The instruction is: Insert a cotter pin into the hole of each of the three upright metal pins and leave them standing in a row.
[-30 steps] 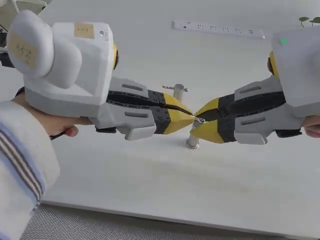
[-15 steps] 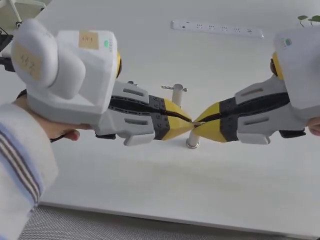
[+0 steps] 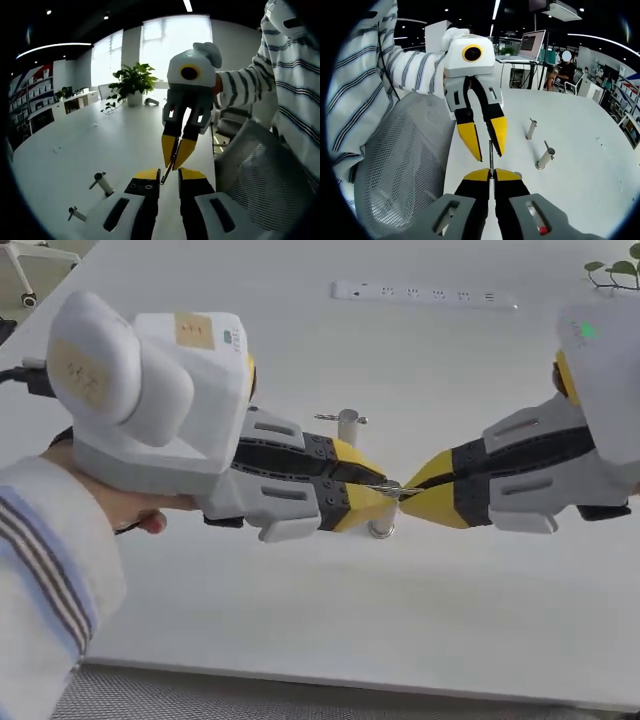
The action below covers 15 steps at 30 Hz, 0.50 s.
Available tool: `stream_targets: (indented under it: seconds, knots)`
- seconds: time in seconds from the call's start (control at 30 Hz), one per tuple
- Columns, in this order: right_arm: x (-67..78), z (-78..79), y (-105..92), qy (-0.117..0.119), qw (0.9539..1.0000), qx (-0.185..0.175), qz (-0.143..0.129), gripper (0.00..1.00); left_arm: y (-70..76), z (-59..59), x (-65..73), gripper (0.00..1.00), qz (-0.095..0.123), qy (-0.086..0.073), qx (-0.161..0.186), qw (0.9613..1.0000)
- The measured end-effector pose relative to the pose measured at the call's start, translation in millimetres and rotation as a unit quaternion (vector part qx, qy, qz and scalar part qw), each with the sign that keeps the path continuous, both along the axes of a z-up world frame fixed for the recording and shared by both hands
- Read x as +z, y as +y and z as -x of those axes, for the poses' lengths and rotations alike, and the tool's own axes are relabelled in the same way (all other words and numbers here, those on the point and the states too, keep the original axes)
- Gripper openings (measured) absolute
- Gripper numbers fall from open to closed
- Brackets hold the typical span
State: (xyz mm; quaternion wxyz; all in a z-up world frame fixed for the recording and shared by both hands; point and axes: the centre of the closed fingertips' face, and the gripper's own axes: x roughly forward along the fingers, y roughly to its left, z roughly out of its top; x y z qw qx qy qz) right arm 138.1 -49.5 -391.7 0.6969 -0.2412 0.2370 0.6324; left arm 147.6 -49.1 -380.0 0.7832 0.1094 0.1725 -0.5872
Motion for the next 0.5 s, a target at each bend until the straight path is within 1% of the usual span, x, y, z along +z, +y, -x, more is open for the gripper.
stream_targets:
  seconds: [0.03,0.1,0.17,0.2,0.33,0.4,0.5]
  knots:
    - [-0.5,-3.5,-4.4,-0.002,1.0,-0.006,0.001,0.0,-0.2,-2.0,-2.8,0.15,-0.006,0.0,0.002,1.0]
    - [-0.9,-8.2,-11.8,-0.004,0.9998,-0.017,0.003,0.0,-0.9,-5.2,-6.3,0.15,-0.012,0.001,0.004,0.9999]
    - [-1.8,-12.4,-18.3,-0.008,0.9996,-0.028,0.005,0.0,-1.5,-8.3,-7.8,0.16,-0.014,-0.001,0.008,0.9999]
    - [-3.2,-15.2,-23.4,-0.008,0.9993,-0.036,0.009,0.0,-1.9,-11.0,-9.1,0.16,-0.016,0.002,0.012,0.9998]
    - [-12.3,-23.3,-39.8,-0.008,0.998,-0.059,0.022,0.0,-3.7,-19.1,-15.3,0.17,-0.028,0.005,0.019,0.9994]
    - [-18.2,-26.1,-47.4,-0.009,0.9974,-0.064,0.03,0.0,-4.7,-21.9,-18.0,0.18,-0.034,0.006,0.019,0.9992]
    - [-24.8,-29.3,-54.2,-0.005,0.9967,-0.073,0.034,0.0,-6.9,-26.3,-21.4,0.18,-0.04,0.009,0.019,0.999]
